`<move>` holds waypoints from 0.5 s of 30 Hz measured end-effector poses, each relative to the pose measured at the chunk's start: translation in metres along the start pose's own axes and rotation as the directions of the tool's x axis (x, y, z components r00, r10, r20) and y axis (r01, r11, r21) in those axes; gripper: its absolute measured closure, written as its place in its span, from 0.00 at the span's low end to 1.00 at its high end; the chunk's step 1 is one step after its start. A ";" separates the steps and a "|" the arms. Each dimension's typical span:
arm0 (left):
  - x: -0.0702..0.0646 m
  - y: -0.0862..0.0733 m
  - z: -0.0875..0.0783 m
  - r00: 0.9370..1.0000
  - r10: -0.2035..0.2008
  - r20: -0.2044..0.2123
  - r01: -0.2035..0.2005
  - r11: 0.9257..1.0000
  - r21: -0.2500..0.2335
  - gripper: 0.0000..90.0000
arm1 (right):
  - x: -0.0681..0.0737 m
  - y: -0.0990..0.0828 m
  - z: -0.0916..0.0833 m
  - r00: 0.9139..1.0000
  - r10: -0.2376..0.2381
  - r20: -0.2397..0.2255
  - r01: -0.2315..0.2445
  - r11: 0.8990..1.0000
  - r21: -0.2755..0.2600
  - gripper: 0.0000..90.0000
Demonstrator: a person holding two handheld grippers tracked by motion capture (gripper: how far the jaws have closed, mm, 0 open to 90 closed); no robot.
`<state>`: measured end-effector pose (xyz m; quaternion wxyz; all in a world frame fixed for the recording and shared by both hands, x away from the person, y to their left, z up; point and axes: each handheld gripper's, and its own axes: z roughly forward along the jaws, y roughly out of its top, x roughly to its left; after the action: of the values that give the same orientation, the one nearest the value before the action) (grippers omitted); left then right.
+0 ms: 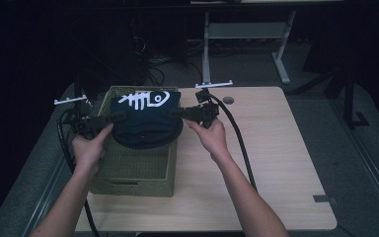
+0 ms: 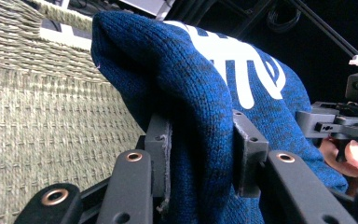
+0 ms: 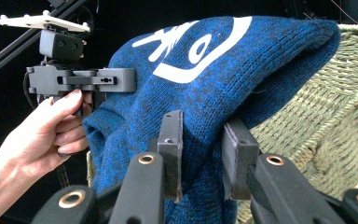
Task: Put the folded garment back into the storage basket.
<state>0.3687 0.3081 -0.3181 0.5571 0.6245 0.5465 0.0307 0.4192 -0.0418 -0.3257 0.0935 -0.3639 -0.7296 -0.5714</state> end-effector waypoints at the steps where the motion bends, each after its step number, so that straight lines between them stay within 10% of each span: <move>1: 0.000 0.000 -0.001 1.000 0.000 -0.004 0.000 1.000 0.000 0.72 | 0.000 0.000 0.001 1.000 0.005 -0.001 -0.005 1.000 -0.001 0.80; 15: 0.012 0.002 -0.010 0.999 -0.001 -0.044 0.001 1.000 0.005 0.72 | 0.001 -0.002 0.020 1.000 0.019 -0.015 -0.019 1.000 0.006 0.80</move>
<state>0.3684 0.3240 -0.3193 0.5433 0.6249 0.5590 0.0428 0.4228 -0.0228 -0.3328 0.1053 -0.3662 -0.7272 -0.5710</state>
